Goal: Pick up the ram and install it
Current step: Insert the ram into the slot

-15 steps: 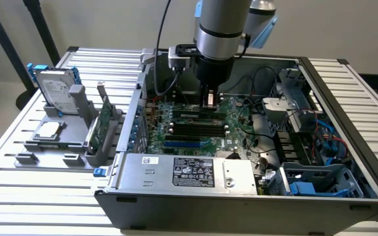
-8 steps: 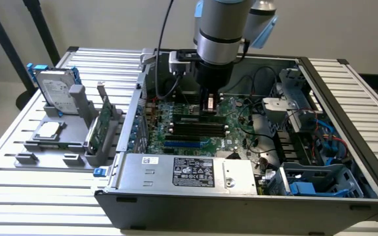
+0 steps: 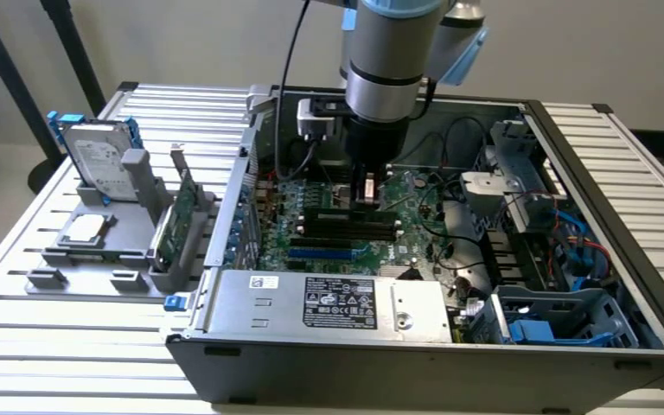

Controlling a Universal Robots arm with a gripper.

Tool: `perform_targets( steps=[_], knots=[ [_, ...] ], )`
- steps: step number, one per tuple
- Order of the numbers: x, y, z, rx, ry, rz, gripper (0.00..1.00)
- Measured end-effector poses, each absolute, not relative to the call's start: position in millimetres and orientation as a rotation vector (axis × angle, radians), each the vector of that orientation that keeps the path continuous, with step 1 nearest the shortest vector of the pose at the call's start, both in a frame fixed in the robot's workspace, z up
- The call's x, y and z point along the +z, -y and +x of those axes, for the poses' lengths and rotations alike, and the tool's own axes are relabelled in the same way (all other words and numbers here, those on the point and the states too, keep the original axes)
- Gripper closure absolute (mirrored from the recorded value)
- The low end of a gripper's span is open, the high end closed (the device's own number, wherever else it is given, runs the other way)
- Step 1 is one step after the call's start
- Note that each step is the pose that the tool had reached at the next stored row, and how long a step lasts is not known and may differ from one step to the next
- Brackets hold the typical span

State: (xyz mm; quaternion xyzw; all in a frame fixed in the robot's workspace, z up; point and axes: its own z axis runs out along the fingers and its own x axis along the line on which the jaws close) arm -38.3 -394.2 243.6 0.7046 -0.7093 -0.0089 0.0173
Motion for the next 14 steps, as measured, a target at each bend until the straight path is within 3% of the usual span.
perform_targets(
  steps=[14],
  knots=[
    [239.8, 394.2, -35.2, -0.028, 2.204, 2.189, 0.86]
  ],
)
